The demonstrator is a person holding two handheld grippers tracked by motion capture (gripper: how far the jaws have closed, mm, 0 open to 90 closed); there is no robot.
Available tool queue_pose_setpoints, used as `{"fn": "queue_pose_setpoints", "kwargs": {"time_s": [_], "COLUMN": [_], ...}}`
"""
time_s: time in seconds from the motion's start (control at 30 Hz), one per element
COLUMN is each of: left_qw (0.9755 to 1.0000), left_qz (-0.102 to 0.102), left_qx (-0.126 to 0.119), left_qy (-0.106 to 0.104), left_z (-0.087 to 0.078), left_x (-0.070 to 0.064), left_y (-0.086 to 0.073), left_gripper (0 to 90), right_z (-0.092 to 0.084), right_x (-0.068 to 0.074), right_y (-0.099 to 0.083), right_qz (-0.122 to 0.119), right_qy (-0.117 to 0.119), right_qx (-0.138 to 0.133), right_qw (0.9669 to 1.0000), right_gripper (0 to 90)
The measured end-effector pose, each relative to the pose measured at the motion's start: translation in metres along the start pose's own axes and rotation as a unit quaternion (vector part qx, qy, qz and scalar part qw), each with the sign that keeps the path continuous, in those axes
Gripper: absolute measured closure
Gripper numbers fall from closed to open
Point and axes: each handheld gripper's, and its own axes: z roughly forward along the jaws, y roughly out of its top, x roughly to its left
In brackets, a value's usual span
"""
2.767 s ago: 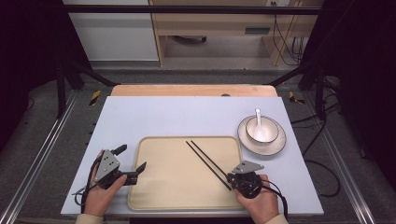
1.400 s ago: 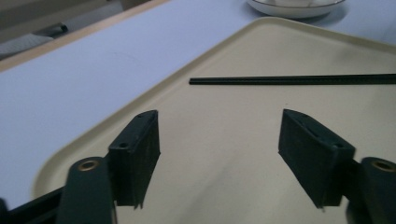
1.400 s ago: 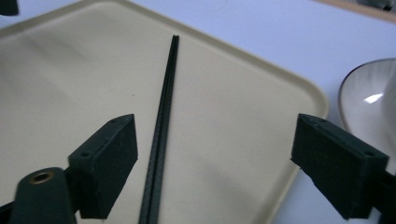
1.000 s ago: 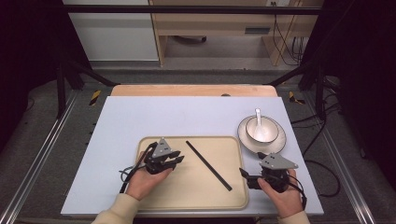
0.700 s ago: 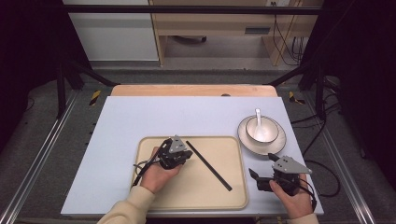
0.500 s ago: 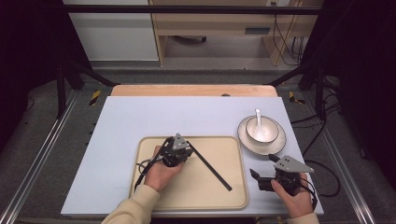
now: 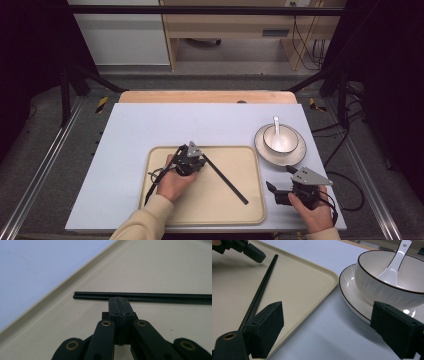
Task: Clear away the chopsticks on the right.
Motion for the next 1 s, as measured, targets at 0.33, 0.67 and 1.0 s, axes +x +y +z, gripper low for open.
{"fn": "queue_pose_setpoints", "kwargs": {"time_s": [0.33,0.67,1.0], "left_qw": [0.9999,0.9989,0.9962], "left_qz": [0.01,0.036,0.07], "left_qx": [-0.007,-0.011,-0.007], "left_qy": [-0.004,-0.028,-0.052], "left_z": [0.016,0.032,0.046], "left_x": [0.0,-0.011,-0.025], "left_y": [0.007,0.024,0.038], "left_gripper": [89.8,89.8,89.8], "right_z": [0.003,0.008,0.008], "right_x": [-0.001,0.003,-0.003], "right_y": [-0.003,-0.003,-0.005], "right_qz": [0.001,-0.003,0.016], "right_qy": [0.0,0.0,-0.02], "right_qx": [0.005,0.014,0.027], "right_qw": [1.0,0.9999,0.9993], "right_gripper": [11.2,11.3,11.4]}}
